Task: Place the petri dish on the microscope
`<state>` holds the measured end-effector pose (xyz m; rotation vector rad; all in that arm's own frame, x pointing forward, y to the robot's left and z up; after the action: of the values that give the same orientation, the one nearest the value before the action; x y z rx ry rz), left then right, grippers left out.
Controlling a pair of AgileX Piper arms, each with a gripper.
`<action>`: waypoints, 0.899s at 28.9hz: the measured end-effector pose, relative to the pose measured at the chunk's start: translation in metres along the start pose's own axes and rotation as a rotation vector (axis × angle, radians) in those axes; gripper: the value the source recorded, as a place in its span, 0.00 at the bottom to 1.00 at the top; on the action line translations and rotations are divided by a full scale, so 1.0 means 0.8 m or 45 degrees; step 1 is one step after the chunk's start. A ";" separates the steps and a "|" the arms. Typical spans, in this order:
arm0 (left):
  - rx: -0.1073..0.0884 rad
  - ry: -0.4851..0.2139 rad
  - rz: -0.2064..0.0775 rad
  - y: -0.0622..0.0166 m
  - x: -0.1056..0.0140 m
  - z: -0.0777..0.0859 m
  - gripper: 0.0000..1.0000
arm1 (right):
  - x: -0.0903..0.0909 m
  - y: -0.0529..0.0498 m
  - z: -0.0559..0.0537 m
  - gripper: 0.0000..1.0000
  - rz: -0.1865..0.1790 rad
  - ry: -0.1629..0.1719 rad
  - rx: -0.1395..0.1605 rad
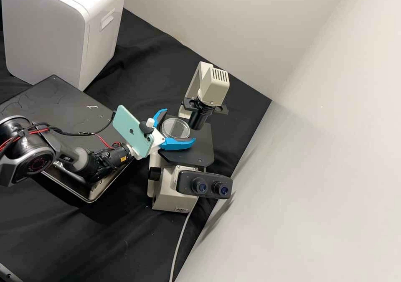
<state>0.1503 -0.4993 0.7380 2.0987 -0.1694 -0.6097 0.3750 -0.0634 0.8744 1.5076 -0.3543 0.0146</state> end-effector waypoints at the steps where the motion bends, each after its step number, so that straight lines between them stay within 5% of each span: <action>1: -0.002 -0.003 0.000 0.0001 0.000 0.000 1.00 | 0.000 0.000 0.000 1.00 -0.003 -0.002 0.000; 26: -0.033 0.022 0.006 0.0014 0.000 -0.006 1.00 | -0.004 0.006 -0.004 1.00 -0.037 -0.041 0.009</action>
<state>0.1531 -0.4963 0.7412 2.0774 -0.1560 -0.5877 0.3719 -0.0591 0.8781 1.5212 -0.3585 -0.0319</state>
